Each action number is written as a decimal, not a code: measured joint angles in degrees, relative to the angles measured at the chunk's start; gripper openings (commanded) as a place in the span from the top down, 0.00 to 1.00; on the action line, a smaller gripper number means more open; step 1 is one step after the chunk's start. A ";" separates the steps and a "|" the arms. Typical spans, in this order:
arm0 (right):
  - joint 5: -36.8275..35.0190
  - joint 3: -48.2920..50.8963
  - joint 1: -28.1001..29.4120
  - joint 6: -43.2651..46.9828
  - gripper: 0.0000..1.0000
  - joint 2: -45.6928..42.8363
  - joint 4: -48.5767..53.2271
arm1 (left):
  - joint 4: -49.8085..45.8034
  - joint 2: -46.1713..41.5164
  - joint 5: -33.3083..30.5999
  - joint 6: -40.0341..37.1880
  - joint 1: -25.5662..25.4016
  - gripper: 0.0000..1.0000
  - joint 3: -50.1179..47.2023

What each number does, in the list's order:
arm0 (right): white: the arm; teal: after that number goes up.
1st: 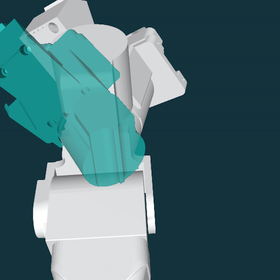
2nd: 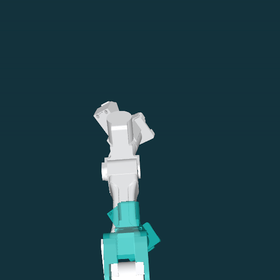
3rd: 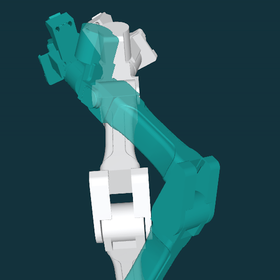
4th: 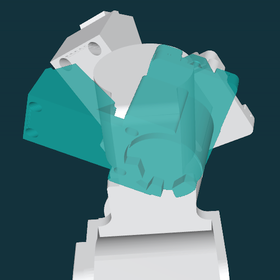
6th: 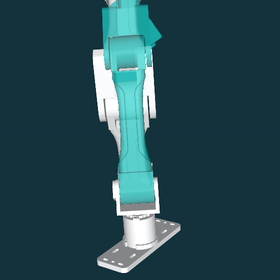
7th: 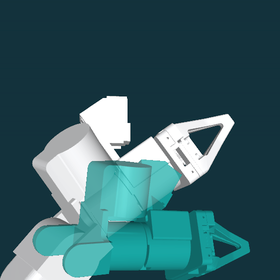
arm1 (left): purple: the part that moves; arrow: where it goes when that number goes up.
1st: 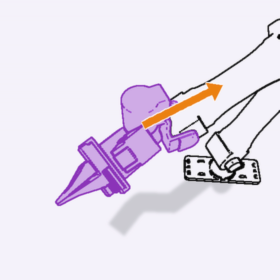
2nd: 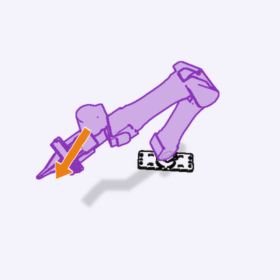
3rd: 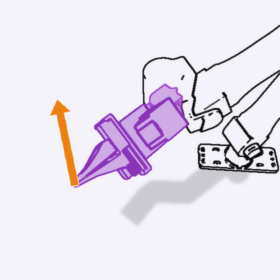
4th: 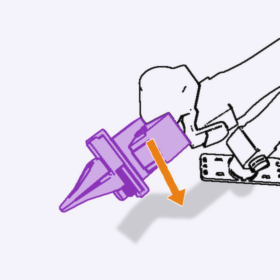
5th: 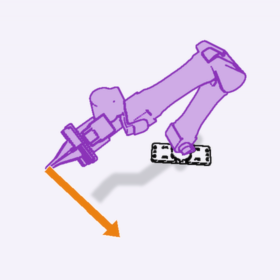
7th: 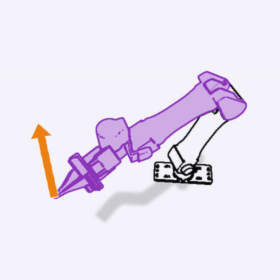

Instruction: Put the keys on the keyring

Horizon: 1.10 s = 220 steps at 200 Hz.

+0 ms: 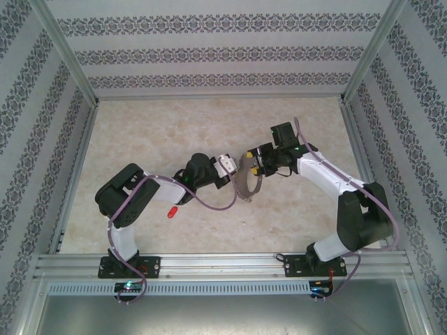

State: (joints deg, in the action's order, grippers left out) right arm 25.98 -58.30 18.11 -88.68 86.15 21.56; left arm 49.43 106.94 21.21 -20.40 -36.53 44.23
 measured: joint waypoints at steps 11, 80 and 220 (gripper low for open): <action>-0.48 -1.36 -1.38 5.64 0.52 -0.07 1.36 | 0.02 -0.33 1.66 1.33 1.01 1.00 -0.35; -7.72 -0.66 -0.15 55.78 0.56 -10.64 -8.46 | -5.57 -5.79 14.38 10.47 6.64 1.00 3.08; 13.44 16.81 3.91 107.95 0.66 -19.34 -24.30 | -15.72 -16.68 36.87 19.02 10.43 1.00 7.39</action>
State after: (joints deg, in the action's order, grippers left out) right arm 39.42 -41.50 22.02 19.27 66.81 -2.74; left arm 33.71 90.26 58.08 -1.39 -26.11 51.62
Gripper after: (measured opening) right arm 0.318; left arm 0.060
